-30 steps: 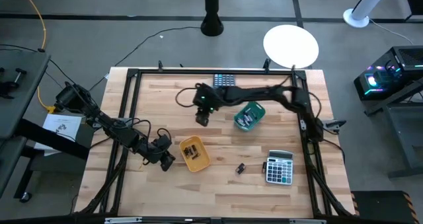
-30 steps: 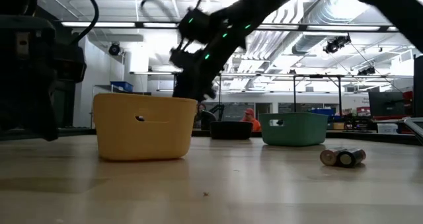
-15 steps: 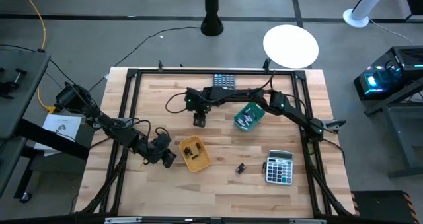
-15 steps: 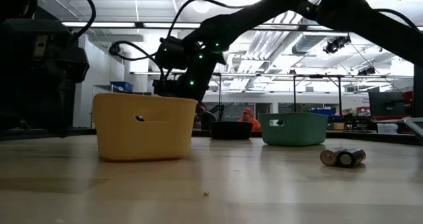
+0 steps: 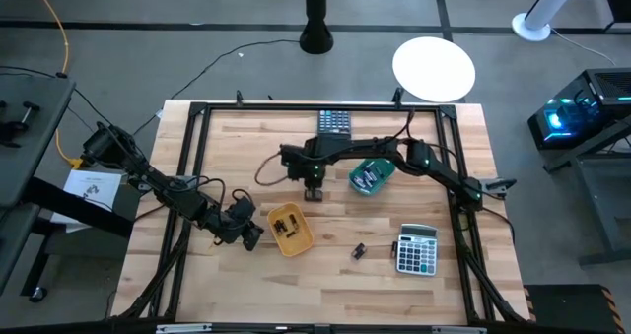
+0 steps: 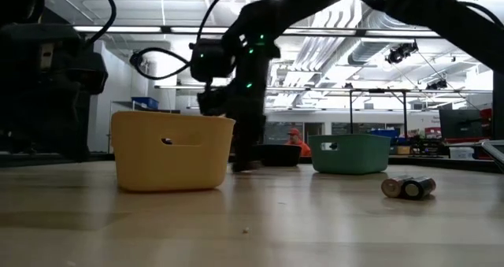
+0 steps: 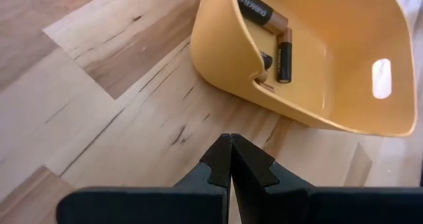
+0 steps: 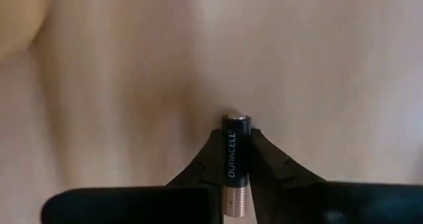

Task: Sort batteries
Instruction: Put the black battery into the yellow bin

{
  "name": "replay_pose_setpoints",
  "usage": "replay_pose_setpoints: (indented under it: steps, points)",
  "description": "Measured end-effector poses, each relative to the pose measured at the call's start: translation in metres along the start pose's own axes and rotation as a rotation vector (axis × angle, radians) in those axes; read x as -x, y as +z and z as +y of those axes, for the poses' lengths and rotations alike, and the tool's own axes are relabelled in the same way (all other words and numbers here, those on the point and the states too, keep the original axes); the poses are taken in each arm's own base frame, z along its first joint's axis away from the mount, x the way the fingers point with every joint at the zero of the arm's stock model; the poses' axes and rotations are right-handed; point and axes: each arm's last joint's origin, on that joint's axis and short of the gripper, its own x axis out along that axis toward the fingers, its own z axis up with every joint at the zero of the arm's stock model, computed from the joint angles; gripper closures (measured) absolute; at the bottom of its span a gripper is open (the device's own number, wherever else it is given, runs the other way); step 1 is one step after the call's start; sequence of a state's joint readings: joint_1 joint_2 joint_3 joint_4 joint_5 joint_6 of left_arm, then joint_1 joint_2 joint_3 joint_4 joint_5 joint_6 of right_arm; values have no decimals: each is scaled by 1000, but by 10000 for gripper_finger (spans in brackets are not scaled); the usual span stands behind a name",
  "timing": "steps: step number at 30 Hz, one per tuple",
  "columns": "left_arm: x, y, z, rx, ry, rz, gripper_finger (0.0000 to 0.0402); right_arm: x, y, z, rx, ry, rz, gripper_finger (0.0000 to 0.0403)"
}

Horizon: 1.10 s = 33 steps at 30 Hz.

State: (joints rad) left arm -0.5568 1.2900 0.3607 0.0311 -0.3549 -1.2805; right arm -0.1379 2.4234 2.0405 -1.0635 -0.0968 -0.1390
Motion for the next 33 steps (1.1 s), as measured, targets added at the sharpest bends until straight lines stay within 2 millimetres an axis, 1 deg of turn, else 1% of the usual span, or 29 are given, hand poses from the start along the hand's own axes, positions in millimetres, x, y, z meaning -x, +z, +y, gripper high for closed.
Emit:
replay_pose_setpoints:
  steps: [2,3,4,6,8,9,10,14,17,19,21,24,26,28,31,33]
  points:
    - [0,0,0,-24,3,0,402,13,-6,9,7,14,34,380]
    - [0,0,0,-36,3,0,402,21,-6,13,12,11,24,380]
    - [0,0,0,-47,5,0,402,33,-6,17,11,11,0,380]
    - [0,0,1,-69,6,-2,401,67,-10,25,7,15,-54,380]
    - [0,0,1,-90,11,-15,402,95,-9,35,32,72,-149,380]
    - [0,1,1,-100,17,-24,402,103,-9,42,46,106,-180,380]
    - [0,1,1,-109,22,-36,402,106,-8,49,54,155,-201,380]
    - [-2,6,3,-123,36,-56,402,107,0,77,96,330,-279,380]
    - [-3,10,4,-138,42,-56,402,102,11,93,111,347,-355,377]
    - [-4,12,5,-144,42,-46,402,91,18,103,102,307,-382,355]
    - [-5,14,6,-150,40,-31,402,84,23,111,88,290,-410,320]
    - [-6,16,7,-149,34,-9,402,87,24,117,79,303,-427,265]
    - [-6,17,7,-141,30,3,401,88,22,114,65,299,-402,234]
    - [-6,18,7,-138,28,10,402,85,14,111,19,293,-318,214]
    - [-6,18,7,-137,26,16,402,87,-5,110,1,248,-145,205]
    - [-6,18,7,-138,26,17,401,88,-19,117,41,181,-25,206]
